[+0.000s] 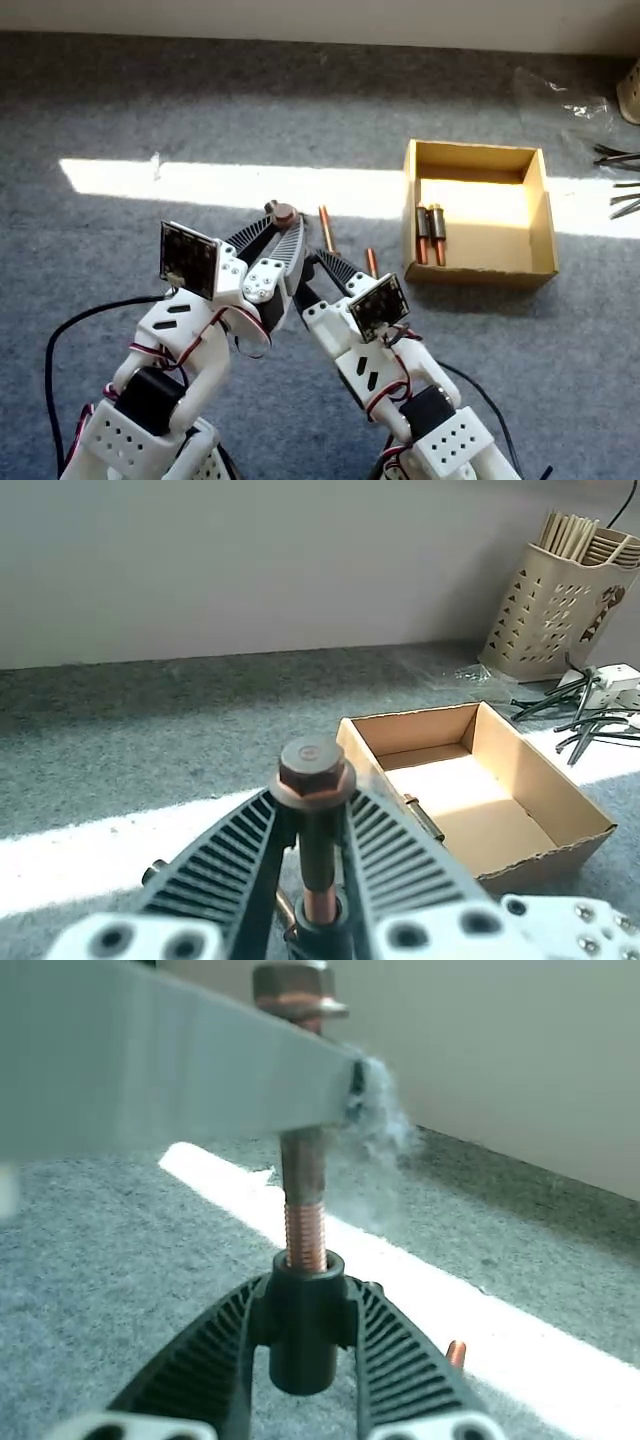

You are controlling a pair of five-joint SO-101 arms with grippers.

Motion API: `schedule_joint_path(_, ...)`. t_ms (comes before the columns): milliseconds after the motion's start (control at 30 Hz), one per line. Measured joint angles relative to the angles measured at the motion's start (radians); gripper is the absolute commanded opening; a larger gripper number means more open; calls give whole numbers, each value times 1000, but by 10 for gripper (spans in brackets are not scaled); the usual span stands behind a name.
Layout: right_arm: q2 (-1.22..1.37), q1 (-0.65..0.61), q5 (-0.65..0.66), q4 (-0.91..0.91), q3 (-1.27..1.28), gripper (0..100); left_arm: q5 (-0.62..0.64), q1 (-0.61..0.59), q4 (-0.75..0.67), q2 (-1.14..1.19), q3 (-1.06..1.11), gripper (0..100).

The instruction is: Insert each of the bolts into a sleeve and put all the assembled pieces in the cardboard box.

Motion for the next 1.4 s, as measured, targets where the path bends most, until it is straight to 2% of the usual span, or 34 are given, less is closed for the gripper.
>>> schedule_joint_path(100,0,0,5,0,0,4,0,0,0,0,0,5)
schedule_joint_path(300,0,-6,104,0,2,4,-40,0,12,0,0,5)
schedule_joint_path(933,2,-18,117,2,2,4,-58,0,146,-6,-2,5)
schedule_joint_path(1400,0,-20,84,0,2,4,-63,2,149,-15,51,13)
